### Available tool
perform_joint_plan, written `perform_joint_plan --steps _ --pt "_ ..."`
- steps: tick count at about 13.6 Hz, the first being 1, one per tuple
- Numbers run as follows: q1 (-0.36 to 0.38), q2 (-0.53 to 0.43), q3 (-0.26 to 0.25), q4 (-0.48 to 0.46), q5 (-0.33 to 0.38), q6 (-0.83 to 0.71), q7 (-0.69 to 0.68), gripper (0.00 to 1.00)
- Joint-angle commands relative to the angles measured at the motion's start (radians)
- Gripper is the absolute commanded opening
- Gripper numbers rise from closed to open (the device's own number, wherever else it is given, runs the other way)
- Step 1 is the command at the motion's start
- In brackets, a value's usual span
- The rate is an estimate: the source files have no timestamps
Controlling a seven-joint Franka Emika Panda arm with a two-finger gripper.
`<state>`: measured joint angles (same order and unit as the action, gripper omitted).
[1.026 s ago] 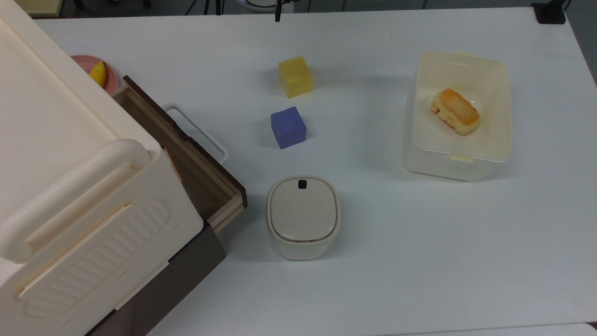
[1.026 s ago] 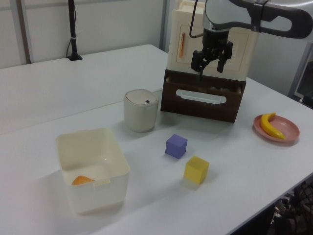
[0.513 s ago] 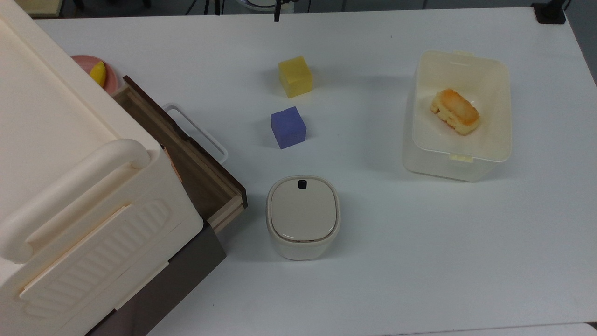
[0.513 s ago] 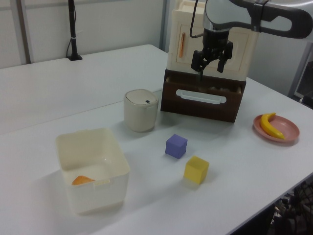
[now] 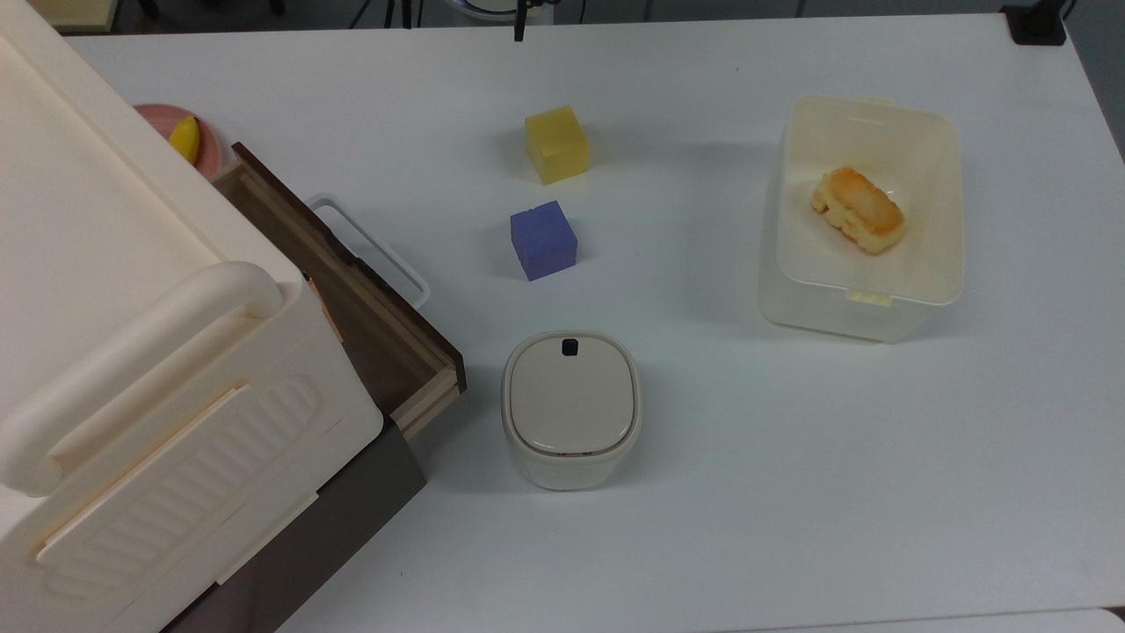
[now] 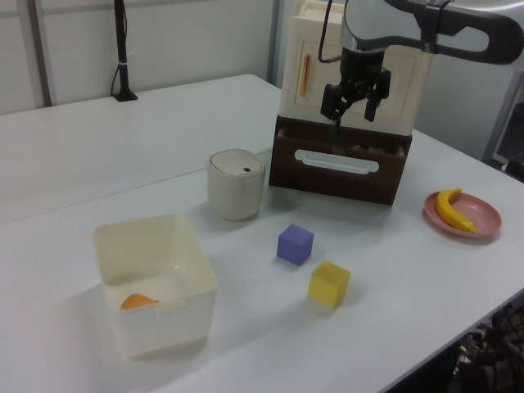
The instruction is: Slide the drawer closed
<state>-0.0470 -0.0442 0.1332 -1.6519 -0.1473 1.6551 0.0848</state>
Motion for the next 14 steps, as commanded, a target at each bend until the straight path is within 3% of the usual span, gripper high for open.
perform_joint_plan --steps 1,11,14 --pt "-0.001 0.004 -0.004 0.015 0.003 -0.008 -0.022 1.0" --pt "-0.001 0.013 -0.003 0.015 0.003 -0.008 -0.017 1.0" --pt "-0.011 0.014 -0.004 0.015 0.003 -0.014 -0.088 1.0"
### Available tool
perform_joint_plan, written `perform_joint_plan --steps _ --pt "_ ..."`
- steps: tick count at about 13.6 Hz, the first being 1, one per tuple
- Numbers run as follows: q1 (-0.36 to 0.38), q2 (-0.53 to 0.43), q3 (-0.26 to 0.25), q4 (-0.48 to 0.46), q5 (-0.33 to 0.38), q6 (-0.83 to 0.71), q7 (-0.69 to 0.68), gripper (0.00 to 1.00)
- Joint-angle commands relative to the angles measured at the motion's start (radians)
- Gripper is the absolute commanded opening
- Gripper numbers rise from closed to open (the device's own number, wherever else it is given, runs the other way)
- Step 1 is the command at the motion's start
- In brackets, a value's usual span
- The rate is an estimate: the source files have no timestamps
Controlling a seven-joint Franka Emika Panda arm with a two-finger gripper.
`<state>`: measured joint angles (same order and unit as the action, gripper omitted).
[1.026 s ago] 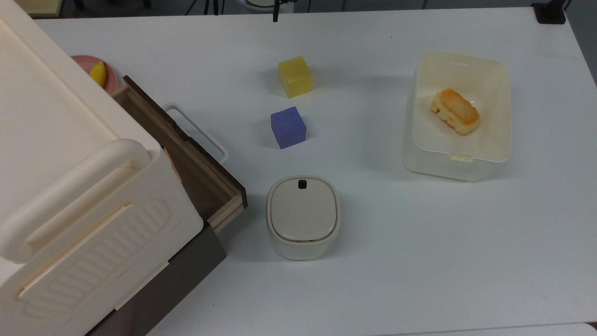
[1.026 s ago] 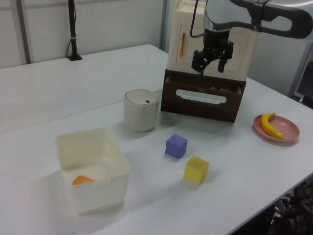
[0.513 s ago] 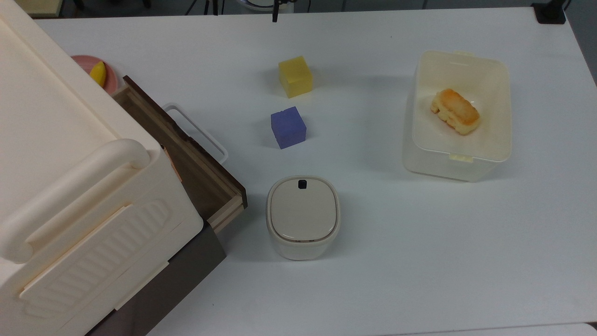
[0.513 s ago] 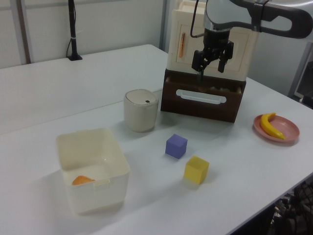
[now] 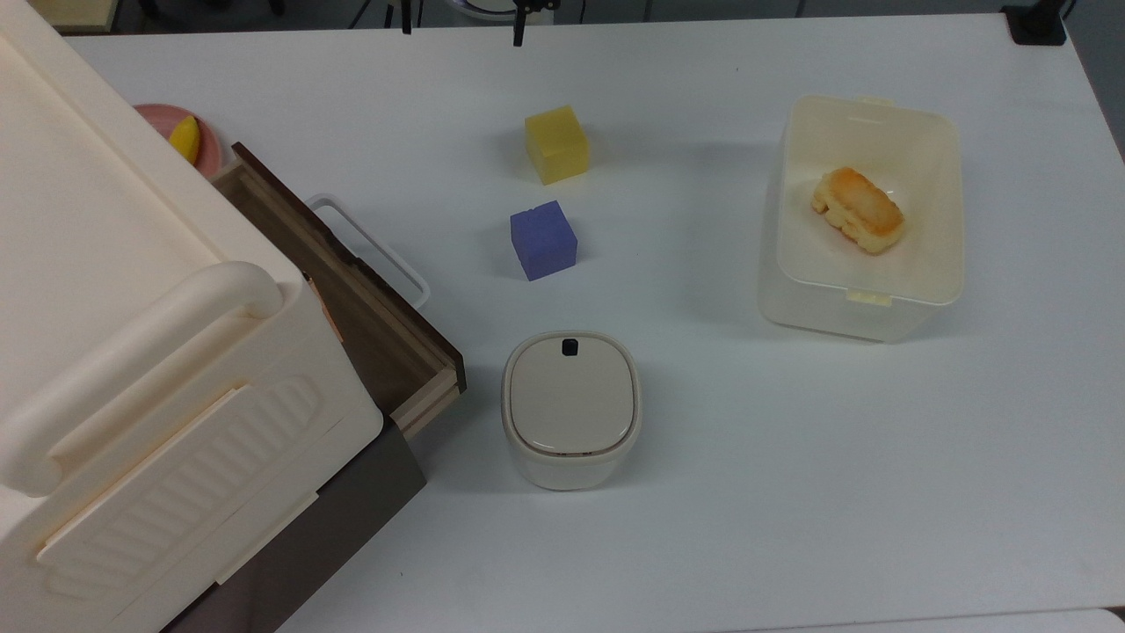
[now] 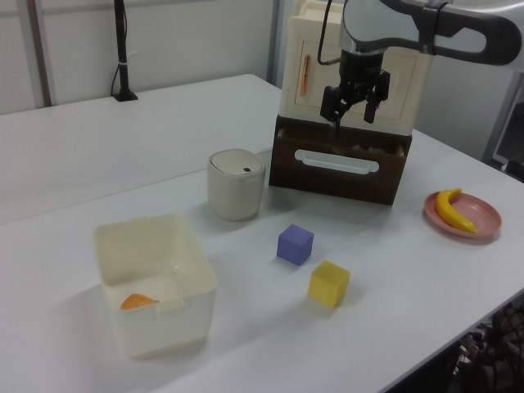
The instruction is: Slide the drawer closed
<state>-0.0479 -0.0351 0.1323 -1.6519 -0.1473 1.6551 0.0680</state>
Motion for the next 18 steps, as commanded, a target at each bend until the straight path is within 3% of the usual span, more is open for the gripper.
perform_joint_plan --steps 1,4,8,18 --pt "-0.01 0.004 -0.003 0.015 0.003 -0.012 -0.073 1.0" --pt "-0.01 0.008 -0.003 0.011 -0.003 -0.006 -0.074 1.0" --pt "-0.009 0.034 0.0 -0.002 -0.087 -0.003 -0.105 1.0" --pt "-0.035 0.07 -0.005 0.006 -0.055 0.057 -0.05 1.0"
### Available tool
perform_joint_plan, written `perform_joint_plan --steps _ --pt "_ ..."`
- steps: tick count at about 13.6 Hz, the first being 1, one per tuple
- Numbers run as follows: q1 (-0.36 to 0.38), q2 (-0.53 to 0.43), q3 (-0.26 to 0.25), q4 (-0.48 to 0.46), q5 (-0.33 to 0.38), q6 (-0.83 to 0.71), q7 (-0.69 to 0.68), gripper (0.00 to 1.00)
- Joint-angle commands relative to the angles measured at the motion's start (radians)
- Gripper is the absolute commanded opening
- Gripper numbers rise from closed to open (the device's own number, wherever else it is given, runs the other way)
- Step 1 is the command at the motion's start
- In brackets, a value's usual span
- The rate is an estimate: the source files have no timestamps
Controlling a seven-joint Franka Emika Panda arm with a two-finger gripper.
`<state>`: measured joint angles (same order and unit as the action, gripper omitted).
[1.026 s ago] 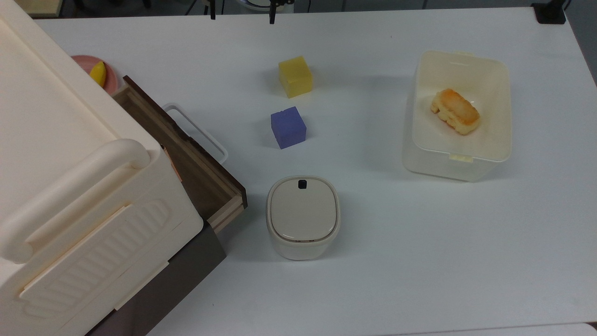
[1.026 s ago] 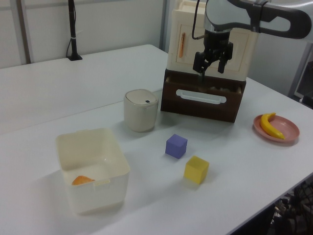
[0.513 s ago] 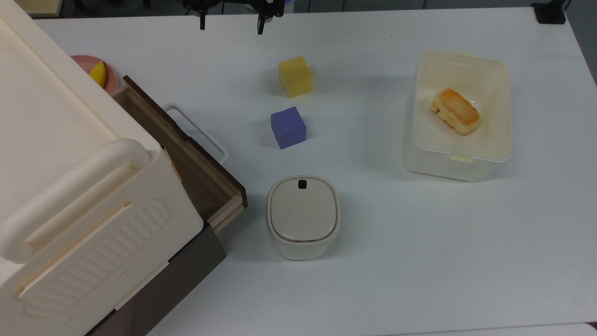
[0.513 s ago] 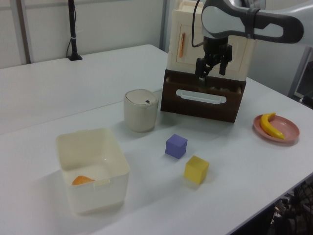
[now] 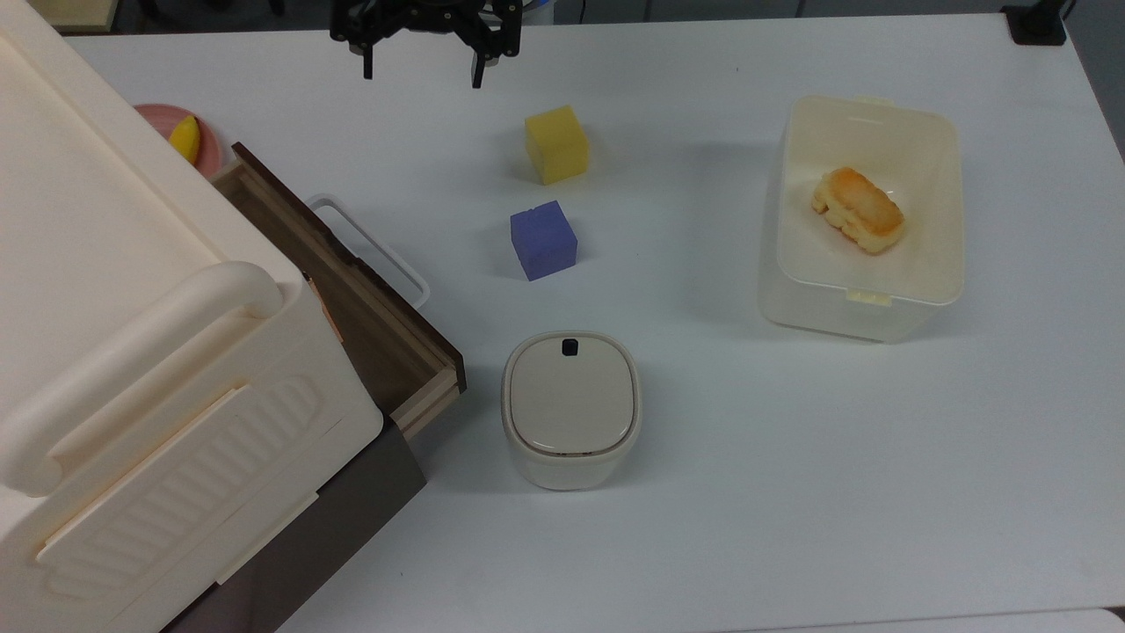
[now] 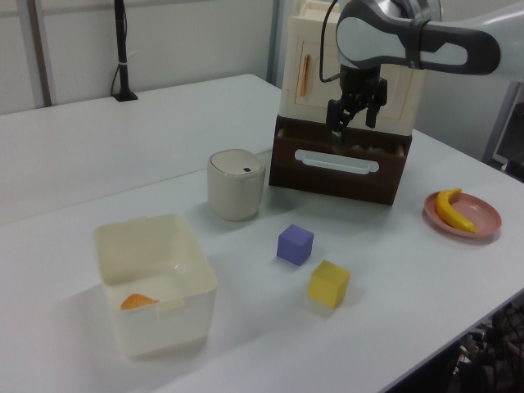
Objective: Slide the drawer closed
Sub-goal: 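Move the gripper down toward the open drawer's front face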
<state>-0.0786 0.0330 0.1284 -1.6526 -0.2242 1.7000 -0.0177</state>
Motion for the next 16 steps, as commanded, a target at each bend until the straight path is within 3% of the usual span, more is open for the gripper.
perform_joint_plan --steps 1,3,4,5,7,11,16 --pt "-0.004 0.002 -0.001 0.007 0.026 0.012 0.071 1.0" --pt "-0.004 -0.001 -0.001 0.007 0.028 0.01 0.079 0.63" --pt "-0.004 -0.005 -0.003 0.008 0.028 0.007 0.065 0.24" --pt "-0.004 -0.008 -0.003 0.008 0.029 0.006 0.039 0.0" --pt "-0.007 -0.012 -0.012 0.01 0.07 0.0 -0.034 0.0" --pt "-0.01 -0.009 -0.023 0.016 0.117 0.01 0.023 0.0" --pt "-0.041 0.051 -0.023 0.007 0.114 0.178 0.578 0.0"
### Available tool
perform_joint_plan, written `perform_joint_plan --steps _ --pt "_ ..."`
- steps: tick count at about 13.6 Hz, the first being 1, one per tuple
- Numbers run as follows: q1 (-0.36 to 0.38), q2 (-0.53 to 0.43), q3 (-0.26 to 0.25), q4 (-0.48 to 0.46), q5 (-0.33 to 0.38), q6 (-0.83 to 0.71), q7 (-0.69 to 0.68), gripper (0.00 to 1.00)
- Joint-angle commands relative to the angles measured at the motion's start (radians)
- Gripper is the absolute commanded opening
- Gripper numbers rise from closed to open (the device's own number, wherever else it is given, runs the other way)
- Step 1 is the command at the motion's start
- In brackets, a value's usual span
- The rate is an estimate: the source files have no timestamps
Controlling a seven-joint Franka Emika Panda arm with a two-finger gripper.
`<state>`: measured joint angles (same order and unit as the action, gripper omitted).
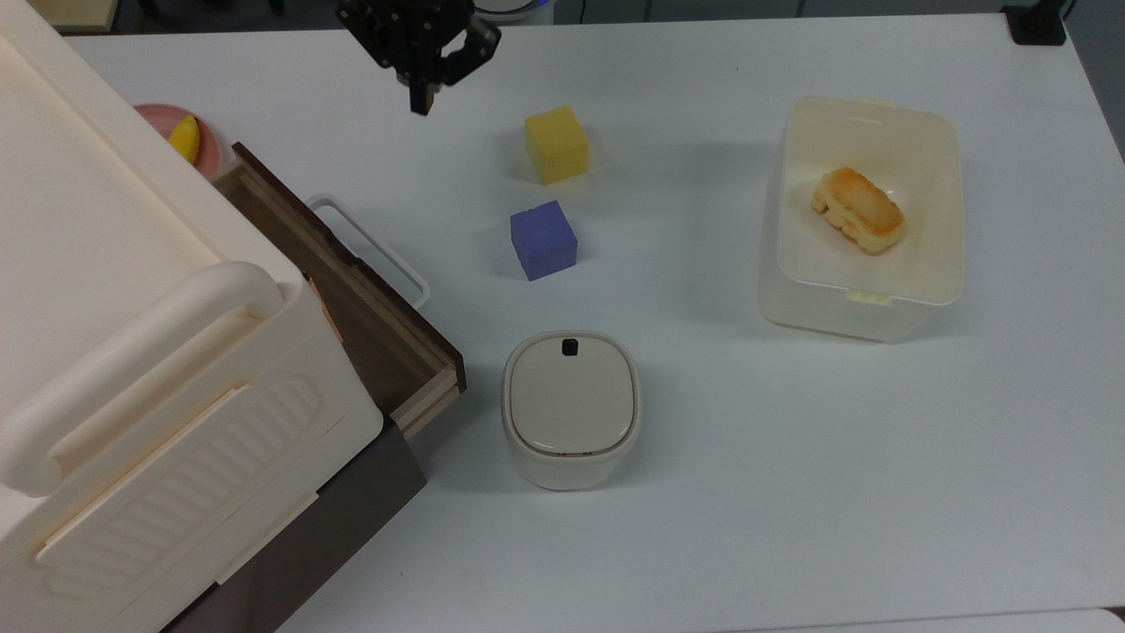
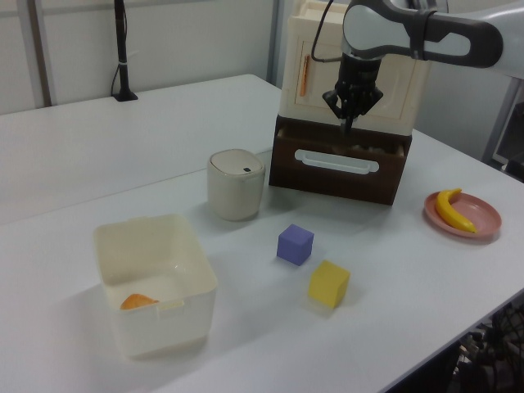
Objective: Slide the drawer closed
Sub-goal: 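Move the gripper down toward the open drawer's front face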
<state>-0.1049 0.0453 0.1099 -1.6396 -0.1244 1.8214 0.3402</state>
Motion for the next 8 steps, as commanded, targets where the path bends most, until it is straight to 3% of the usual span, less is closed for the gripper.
perform_joint_plan --steps 1,5,8 --pt "-0.016 0.057 -0.004 -0.006 0.011 0.071 0.285 0.0" --pt "-0.028 0.137 -0.013 -0.026 -0.03 0.125 0.54 0.0" --pt "-0.057 0.177 -0.015 -0.026 -0.037 0.174 0.646 0.0"
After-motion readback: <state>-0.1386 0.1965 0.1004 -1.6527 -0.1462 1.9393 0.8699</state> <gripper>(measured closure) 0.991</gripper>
